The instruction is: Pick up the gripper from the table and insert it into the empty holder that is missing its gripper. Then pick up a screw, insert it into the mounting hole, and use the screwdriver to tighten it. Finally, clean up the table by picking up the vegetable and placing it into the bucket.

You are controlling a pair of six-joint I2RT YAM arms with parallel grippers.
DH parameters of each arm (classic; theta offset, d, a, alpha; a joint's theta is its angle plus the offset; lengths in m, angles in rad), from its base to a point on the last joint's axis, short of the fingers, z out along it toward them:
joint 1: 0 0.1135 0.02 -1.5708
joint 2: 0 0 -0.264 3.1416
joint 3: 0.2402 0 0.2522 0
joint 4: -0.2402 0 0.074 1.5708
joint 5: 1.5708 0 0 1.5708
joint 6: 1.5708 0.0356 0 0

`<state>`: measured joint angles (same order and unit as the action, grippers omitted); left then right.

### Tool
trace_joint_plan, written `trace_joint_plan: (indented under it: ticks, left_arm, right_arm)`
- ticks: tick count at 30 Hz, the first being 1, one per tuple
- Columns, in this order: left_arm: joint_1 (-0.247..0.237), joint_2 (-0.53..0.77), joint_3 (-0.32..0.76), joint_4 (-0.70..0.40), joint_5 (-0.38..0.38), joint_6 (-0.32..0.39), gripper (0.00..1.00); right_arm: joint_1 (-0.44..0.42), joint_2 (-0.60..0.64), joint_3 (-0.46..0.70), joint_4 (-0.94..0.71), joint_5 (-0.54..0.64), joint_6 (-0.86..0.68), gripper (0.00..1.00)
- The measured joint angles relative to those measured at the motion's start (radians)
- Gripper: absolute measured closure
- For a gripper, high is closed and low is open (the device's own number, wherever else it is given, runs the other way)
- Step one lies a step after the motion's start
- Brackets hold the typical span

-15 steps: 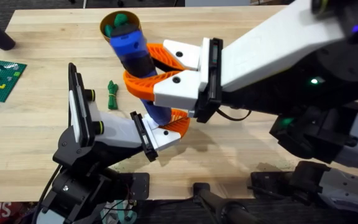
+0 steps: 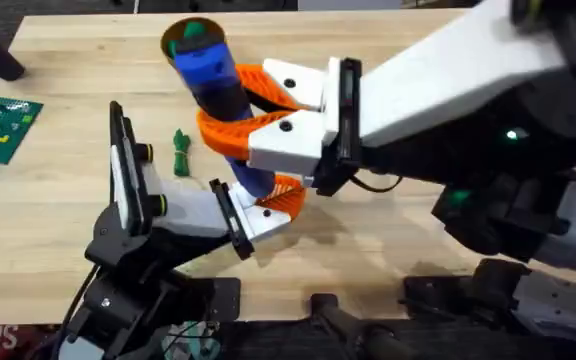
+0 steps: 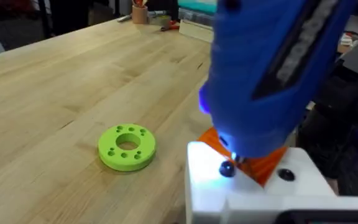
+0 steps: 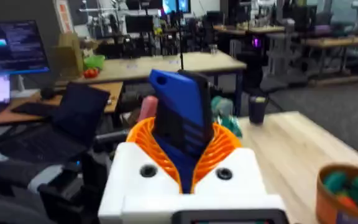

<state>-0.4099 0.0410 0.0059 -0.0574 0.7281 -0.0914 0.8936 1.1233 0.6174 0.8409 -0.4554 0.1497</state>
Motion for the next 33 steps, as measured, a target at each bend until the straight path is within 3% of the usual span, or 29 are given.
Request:
trace_joint_plan:
  ticks: [10, 33]
  left_arm:
    - [0.0, 0.0, 0.0, 0.0, -0.003, 0.0, 0.992]
    - [0.0, 0.0, 0.0, -0.001, -0.003, 0.0, 0.992]
  right_arm:
    - [0.0, 0.0, -0.002, 0.115, -0.024, 0.0, 0.945]
    - [-0.023, -0.004, -0.003, 0.075, -0.032, 0.0, 0.945]
